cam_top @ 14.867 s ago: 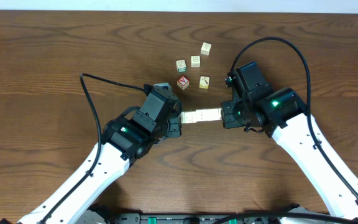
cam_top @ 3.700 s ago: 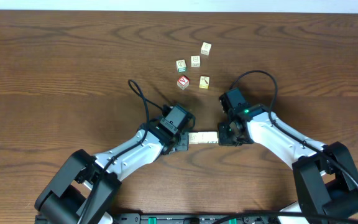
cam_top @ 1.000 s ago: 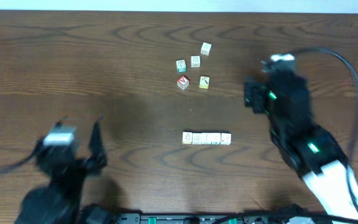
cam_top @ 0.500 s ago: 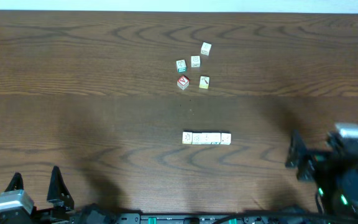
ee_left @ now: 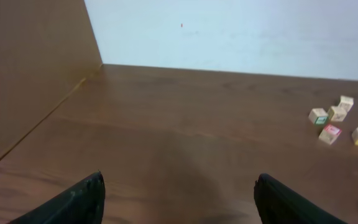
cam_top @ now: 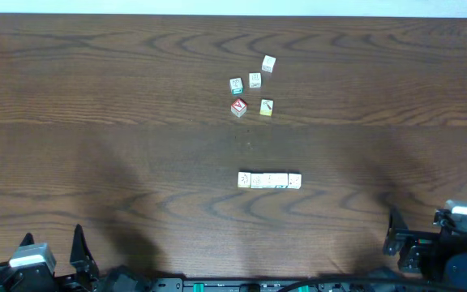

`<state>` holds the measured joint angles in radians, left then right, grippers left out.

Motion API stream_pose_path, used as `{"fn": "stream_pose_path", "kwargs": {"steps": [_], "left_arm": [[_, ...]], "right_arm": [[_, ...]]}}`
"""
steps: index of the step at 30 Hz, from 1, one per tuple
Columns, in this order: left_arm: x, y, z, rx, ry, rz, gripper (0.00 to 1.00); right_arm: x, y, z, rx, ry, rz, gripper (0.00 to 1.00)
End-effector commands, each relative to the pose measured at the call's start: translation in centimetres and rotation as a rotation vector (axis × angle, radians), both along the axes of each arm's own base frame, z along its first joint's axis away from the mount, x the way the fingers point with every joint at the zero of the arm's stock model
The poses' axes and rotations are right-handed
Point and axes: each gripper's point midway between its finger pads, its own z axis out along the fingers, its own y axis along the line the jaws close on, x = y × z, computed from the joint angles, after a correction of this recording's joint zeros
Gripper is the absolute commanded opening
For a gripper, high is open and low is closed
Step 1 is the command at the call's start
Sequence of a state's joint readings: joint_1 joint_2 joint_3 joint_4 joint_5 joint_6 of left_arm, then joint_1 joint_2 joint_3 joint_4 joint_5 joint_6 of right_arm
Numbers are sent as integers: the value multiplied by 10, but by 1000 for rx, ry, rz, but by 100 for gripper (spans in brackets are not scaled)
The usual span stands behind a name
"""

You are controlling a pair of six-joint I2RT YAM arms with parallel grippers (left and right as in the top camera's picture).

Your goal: Lift 5 blocks

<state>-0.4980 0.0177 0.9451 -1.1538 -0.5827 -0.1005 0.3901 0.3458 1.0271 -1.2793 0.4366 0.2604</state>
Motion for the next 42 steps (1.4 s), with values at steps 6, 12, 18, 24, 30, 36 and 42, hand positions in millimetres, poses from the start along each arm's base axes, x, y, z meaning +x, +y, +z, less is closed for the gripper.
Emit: {"fn": "stream_pose_path", "kwargs": {"steps": [6, 12, 18, 24, 30, 36, 42], "left_arm": [[-2, 3, 0, 13, 12, 15, 77], [-2, 3, -1, 16, 17, 15, 77], [-2, 3, -1, 16, 17, 15, 78], [-2, 3, -1, 15, 17, 15, 78], [-2, 3, -1, 16, 17, 16, 78], [-2, 3, -1, 15, 17, 15, 78], [-2, 3, -1, 16, 17, 15, 78]], "right_arm": [[-1, 3, -2, 24, 11, 4, 99], [-4, 2, -7, 16, 33, 5, 99], [-4, 2, -7, 16, 33, 5, 99], [-4, 2, -7, 16, 33, 5, 99], [-5, -17, 0, -29, -2, -99, 90], [18, -18, 24, 119, -214, -212, 99], [46, -5, -6, 188, -415, -136, 99]]}}
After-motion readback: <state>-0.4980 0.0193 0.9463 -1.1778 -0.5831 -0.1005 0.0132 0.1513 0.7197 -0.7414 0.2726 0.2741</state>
